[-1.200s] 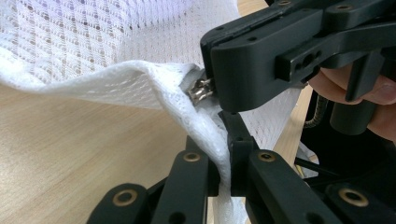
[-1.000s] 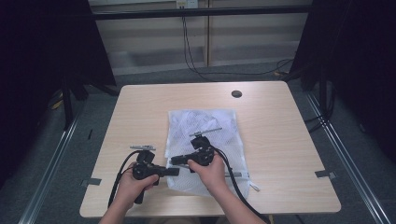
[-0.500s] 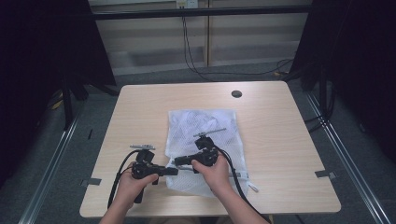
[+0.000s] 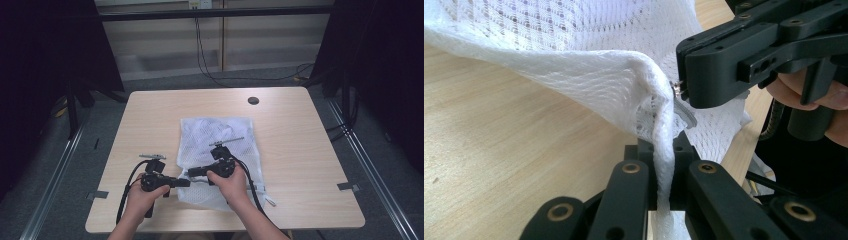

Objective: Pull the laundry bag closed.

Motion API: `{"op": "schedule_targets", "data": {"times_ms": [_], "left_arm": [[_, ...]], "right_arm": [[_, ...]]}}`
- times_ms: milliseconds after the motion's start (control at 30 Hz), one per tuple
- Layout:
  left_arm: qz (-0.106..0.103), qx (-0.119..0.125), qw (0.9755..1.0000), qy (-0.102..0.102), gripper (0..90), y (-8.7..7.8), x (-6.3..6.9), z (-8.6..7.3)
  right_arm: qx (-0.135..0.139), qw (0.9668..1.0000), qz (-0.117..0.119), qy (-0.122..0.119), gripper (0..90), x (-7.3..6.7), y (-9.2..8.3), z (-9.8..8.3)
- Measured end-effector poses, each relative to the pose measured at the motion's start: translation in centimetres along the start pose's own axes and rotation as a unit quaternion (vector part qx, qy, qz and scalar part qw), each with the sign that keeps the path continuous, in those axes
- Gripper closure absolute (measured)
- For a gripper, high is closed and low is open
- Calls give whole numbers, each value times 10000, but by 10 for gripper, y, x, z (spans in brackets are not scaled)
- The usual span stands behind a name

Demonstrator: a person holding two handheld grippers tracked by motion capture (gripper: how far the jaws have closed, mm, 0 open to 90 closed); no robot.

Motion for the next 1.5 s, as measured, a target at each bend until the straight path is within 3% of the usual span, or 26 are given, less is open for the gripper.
{"op": "schedule_targets", "data": {"times_ms": [333,433,1133,1267,1500], "left_arm": [[-23,46,9999,-99,891,-2,-2,0],[-92,111,9997,-211,891,-3,-2,-1],[-109,40,9997,-226,892,-3,-2,-1],[-150,154,9991,-356,892,-6,-2,-1],[-150,125,9992,-345,892,-6,-2,-1]], "right_arm": [[8,10000,-14,-8,870,5,-3,-2],[24,10000,-8,16,870,7,-6,-2],[-1,10000,9,0,869,8,-8,-4],[1,10000,-77,49,870,12,-10,-5],[17,10000,-42,60,869,14,-12,-5]]}}
Point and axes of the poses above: each handheld gripper's, and its own axes: y roughly forward along the jaws, z roughly out of its top, x roughly to its right, the point moved 3 cm from there along y, roughly forward along the jaws, and after that the axes turned 7 degrees about -z, right-handed, at the moved point
